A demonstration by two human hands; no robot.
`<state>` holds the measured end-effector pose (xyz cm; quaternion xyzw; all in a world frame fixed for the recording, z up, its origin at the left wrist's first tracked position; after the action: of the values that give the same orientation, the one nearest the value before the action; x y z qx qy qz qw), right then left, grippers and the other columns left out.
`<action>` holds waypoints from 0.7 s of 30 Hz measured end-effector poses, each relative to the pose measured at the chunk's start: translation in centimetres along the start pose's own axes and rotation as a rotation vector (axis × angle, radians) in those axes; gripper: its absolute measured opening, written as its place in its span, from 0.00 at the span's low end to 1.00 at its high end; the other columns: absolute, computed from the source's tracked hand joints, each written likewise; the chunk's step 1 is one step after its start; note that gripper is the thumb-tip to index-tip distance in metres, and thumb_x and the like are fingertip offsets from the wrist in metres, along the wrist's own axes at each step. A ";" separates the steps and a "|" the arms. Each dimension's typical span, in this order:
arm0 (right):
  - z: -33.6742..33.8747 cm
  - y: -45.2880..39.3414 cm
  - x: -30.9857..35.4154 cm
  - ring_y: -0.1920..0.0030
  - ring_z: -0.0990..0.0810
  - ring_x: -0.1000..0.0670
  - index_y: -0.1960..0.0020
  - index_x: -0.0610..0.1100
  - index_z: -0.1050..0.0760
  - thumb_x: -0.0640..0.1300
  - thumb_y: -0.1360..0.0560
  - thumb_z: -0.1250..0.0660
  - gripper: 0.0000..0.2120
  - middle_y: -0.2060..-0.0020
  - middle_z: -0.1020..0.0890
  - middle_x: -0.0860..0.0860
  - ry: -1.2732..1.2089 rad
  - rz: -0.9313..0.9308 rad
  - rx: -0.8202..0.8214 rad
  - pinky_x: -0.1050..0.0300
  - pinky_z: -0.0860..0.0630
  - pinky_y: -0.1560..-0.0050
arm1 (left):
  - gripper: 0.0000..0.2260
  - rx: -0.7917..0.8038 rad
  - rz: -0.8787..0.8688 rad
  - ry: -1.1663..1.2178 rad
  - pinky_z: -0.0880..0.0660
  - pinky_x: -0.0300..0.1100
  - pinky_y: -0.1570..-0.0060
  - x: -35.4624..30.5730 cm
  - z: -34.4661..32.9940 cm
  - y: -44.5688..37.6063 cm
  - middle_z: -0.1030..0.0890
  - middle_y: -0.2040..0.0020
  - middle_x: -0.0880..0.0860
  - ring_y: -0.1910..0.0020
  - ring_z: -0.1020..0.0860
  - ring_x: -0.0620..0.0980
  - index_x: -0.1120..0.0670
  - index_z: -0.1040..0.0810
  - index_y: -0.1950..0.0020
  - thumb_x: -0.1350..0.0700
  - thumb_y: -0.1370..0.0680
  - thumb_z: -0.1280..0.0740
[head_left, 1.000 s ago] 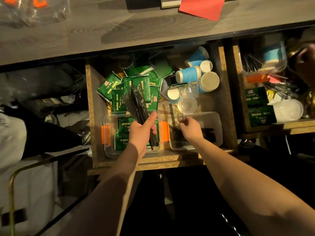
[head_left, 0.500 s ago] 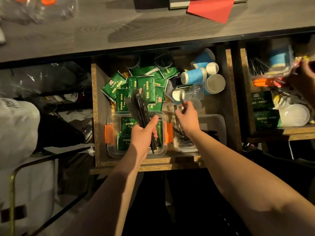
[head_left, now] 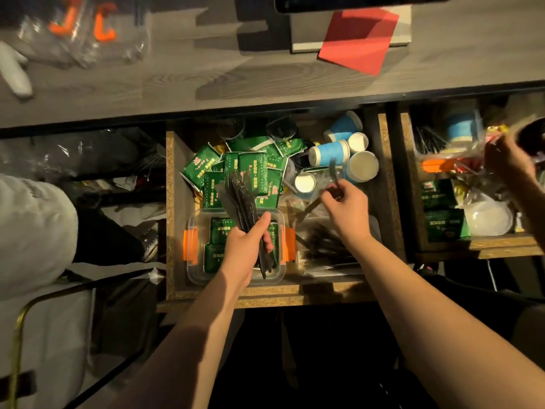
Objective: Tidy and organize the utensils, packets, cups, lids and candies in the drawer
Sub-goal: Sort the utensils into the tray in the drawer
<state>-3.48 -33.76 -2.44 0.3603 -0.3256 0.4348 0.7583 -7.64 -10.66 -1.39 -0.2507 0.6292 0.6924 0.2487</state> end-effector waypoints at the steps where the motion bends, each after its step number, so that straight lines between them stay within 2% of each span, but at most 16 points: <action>1: 1.5 0.5 0.6 0.64 0.23 0.51 0.61 0.43 0.24 0.42 0.25 0.31 0.06 0.66 0.20 0.47 -0.099 -0.035 -0.068 0.53 0.26 0.58 | 0.25 0.004 0.000 -0.015 0.33 0.51 0.30 -0.5 -0.3 0.5 0.23 0.69 0.56 0.54 0.18 0.44 0.56 0.29 0.72 0.42 0.21 0.33; 2: 2.8 1.0 1.1 0.63 0.23 0.52 0.61 0.44 0.25 0.42 0.26 0.31 0.07 0.66 0.20 0.47 -0.215 -0.087 -0.120 0.54 0.25 0.57 | 0.26 0.009 0.004 -0.035 0.41 0.55 0.24 -1.2 -0.7 1.0 0.23 0.68 0.56 0.53 0.19 0.45 0.56 0.30 0.72 0.42 0.21 0.33; 3: 3.7 1.6 1.6 0.63 0.22 0.52 0.61 0.43 0.24 0.41 0.26 0.30 0.06 0.66 0.20 0.46 -0.334 -0.153 -0.153 0.54 0.24 0.55 | 0.26 0.014 0.006 -0.038 0.46 0.56 0.23 -1.9 -1.1 1.6 0.24 0.68 0.56 0.56 0.20 0.43 0.56 0.30 0.72 0.42 0.21 0.34; 5: 4.4 3.3 2.7 0.68 0.24 0.53 0.59 0.42 0.21 0.40 0.26 0.30 0.04 0.66 0.18 0.47 -0.548 -0.293 -0.157 0.57 0.26 0.62 | 0.25 0.012 -0.001 0.002 0.41 0.51 0.25 -3.2 -2.0 2.7 0.25 0.70 0.56 0.63 0.21 0.43 0.57 0.31 0.72 0.42 0.21 0.33; 6: 4.4 4.2 3.3 0.72 0.29 0.53 0.58 0.42 0.20 0.40 0.26 0.30 0.03 0.66 0.18 0.47 -0.649 -0.364 -0.124 0.59 0.30 0.69 | 0.25 0.006 -0.009 0.046 0.35 0.44 0.30 -3.8 -2.5 3.2 0.26 0.70 0.57 0.64 0.20 0.42 0.57 0.31 0.72 0.43 0.21 0.33; 7: 4.2 5.2 4.0 0.76 0.34 0.53 0.57 0.42 0.20 0.40 0.25 0.31 0.03 0.67 0.19 0.46 -0.739 -0.422 -0.074 0.61 0.36 0.74 | 0.25 0.007 -0.015 0.085 0.30 0.35 0.40 -4.4 -3.0 3.7 0.26 0.70 0.57 0.67 0.21 0.41 0.57 0.32 0.72 0.43 0.21 0.32; 8: 3.9 6.1 4.8 0.78 0.37 0.54 0.56 0.41 0.20 0.41 0.25 0.31 0.03 0.68 0.21 0.47 -0.811 -0.455 -0.013 0.63 0.41 0.77 | 0.25 0.008 -0.025 0.116 0.27 0.30 0.49 -5.0 -3.4 4.1 0.27 0.71 0.56 0.69 0.21 0.44 0.57 0.32 0.72 0.43 0.22 0.31; 9: 3.8 6.8 5.6 0.79 0.39 0.55 0.55 0.40 0.20 0.41 0.24 0.31 0.04 0.70 0.22 0.48 -0.859 -0.468 0.048 0.64 0.42 0.79 | 0.25 0.005 -0.039 0.134 0.26 0.30 0.51 -5.6 -3.8 4.6 0.28 0.73 0.54 0.69 0.23 0.47 0.56 0.32 0.73 0.43 0.23 0.31; 11: 3.7 8.0 7.3 0.80 0.36 0.58 0.50 0.38 0.21 0.41 0.23 0.33 0.06 0.72 0.22 0.52 -0.893 -0.486 0.142 0.66 0.40 0.81 | 0.25 0.015 -0.068 0.142 0.28 0.42 0.41 -6.5 -4.3 5.2 0.29 0.76 0.51 0.71 0.27 0.48 0.54 0.31 0.74 0.42 0.24 0.30; 12: 3.6 8.4 8.0 0.79 0.35 0.58 0.48 0.38 0.22 0.41 0.22 0.33 0.07 0.71 0.20 0.52 -0.901 -0.495 0.177 0.66 0.38 0.81 | 0.24 0.028 -0.082 0.156 0.29 0.47 0.41 -7.2 -4.6 5.6 0.29 0.76 0.50 0.72 0.28 0.48 0.54 0.30 0.73 0.42 0.24 0.29; 15: 3.5 9.2 9.7 0.80 0.33 0.57 0.54 0.40 0.20 0.41 0.22 0.32 0.04 0.64 0.16 0.48 -0.911 -0.512 0.266 0.65 0.37 0.82 | 0.18 0.032 -0.134 0.259 0.28 0.43 0.55 -8.7 -5.0 6.8 0.32 0.75 0.51 0.74 0.31 0.47 0.56 0.28 0.67 0.47 0.25 0.27; 17: 3.4 9.6 10.4 0.80 0.34 0.57 0.57 0.43 0.21 0.41 0.22 0.32 0.05 0.66 0.18 0.48 -0.895 -0.515 0.341 0.65 0.37 0.82 | 0.19 0.042 -0.143 0.311 0.28 0.41 0.62 -9.5 -5.0 7.3 0.32 0.77 0.50 0.76 0.30 0.46 0.56 0.30 0.70 0.50 0.25 0.26; 19: 3.3 10.0 11.0 0.79 0.35 0.57 0.54 0.43 0.22 0.42 0.22 0.32 0.04 0.70 0.21 0.51 -0.859 -0.510 0.418 0.65 0.38 0.80 | 0.21 0.076 -0.107 0.343 0.24 0.41 0.64 -9.8 -5.0 7.5 0.32 0.77 0.50 0.77 0.29 0.47 0.56 0.31 0.72 0.51 0.25 0.26; 21: 3.4 10.4 11.3 0.78 0.36 0.56 0.51 0.42 0.22 0.44 0.23 0.31 0.05 0.71 0.25 0.52 -0.817 -0.507 0.474 0.64 0.40 0.79 | 0.17 0.112 -0.071 0.416 0.23 0.45 0.68 -9.9 -4.9 7.6 0.33 0.75 0.51 0.76 0.30 0.49 0.57 0.27 0.69 0.53 0.25 0.25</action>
<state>-8.71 -27.99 11.20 0.7290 -0.3896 0.1240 0.5489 -5.04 -16.50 10.44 -0.3958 0.6953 0.5806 0.1512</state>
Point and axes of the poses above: each hand's wrist, its own y-axis away from the middle knuckle, its own z-axis out of the back of the hand, x = y × z, the point moved 6 cm from there along -y, towards the middle knuckle
